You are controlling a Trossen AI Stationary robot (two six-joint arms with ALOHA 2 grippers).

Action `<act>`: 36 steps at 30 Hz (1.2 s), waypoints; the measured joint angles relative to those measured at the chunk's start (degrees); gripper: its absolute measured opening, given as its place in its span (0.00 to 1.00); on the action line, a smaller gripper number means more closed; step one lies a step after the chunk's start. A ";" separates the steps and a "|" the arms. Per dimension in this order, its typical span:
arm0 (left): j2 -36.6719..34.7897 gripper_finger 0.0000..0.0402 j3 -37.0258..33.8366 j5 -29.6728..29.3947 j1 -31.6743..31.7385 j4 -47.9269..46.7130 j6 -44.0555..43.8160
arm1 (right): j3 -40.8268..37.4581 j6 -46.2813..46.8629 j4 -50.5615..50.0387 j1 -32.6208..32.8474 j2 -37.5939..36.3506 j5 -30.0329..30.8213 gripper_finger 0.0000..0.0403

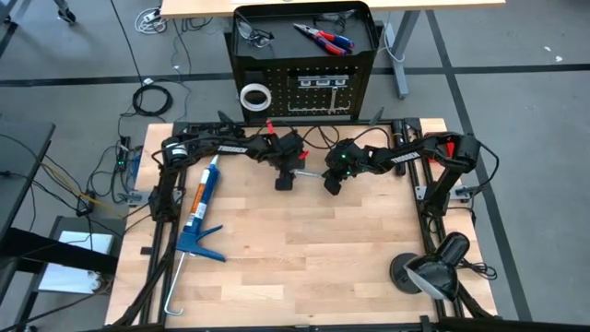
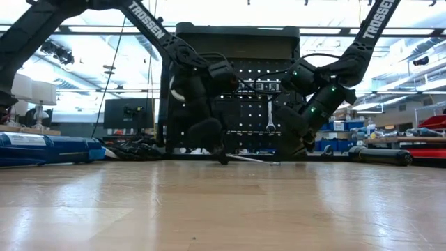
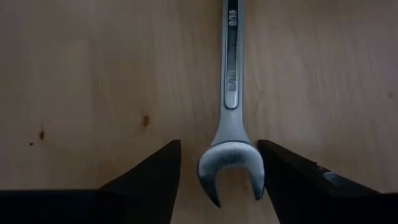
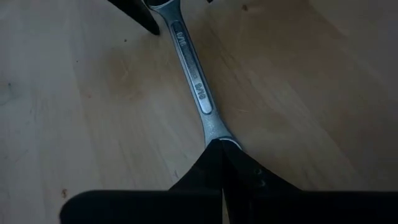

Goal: Hang tools onto peg board
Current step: Hang the wrench on the peg board

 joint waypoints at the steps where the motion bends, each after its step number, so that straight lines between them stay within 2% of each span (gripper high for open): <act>1: 0.00 0.54 -0.02 -0.01 -0.19 -0.02 0.00 | 0.01 -0.27 0.00 0.00 0.00 0.00 0.02; 4: 0.04 0.48 -0.02 0.60 -0.45 -0.15 0.05 | 0.01 -0.42 0.04 0.00 0.00 0.00 0.02; 8: 0.04 0.28 -0.04 -0.17 -0.99 -0.72 0.47 | 0.00 -0.45 0.09 0.01 -0.01 0.01 0.02; 9: 0.04 0.26 -0.04 -0.35 -1.00 -0.72 0.35 | -0.01 -0.44 0.09 0.02 -0.03 0.01 0.02; 13: -0.35 0.26 -0.09 -0.47 -1.00 -0.96 -0.75 | -0.01 -0.43 0.31 0.02 -0.04 0.52 0.04; 17: -1.25 0.26 -0.19 -1.19 -1.34 -1.75 -1.59 | -0.01 -0.43 0.48 0.02 -0.39 1.00 0.10; 22: -3.34 0.26 -0.28 -4.73 -1.99 -3.99 -2.64 | -0.08 0.12 -1.89 0.02 -5.45 1.77 0.18; 26: -5.78 0.26 -0.28 -10.62 -2.65 -4.88 -2.77 | -0.08 0.19 -6.55 0.02 -11.78 6.28 0.22; 31: -9.16 0.26 -0.52 -14.81 -3.27 -3.89 -3.82 | -0.03 0.85 -12.86 0.15 -20.11 12.46 0.22; 36: -12.31 0.26 -0.59 -19.60 -3.90 1.72 -6.05 | 0.03 2.14 -18.14 0.27 -25.43 17.16 0.22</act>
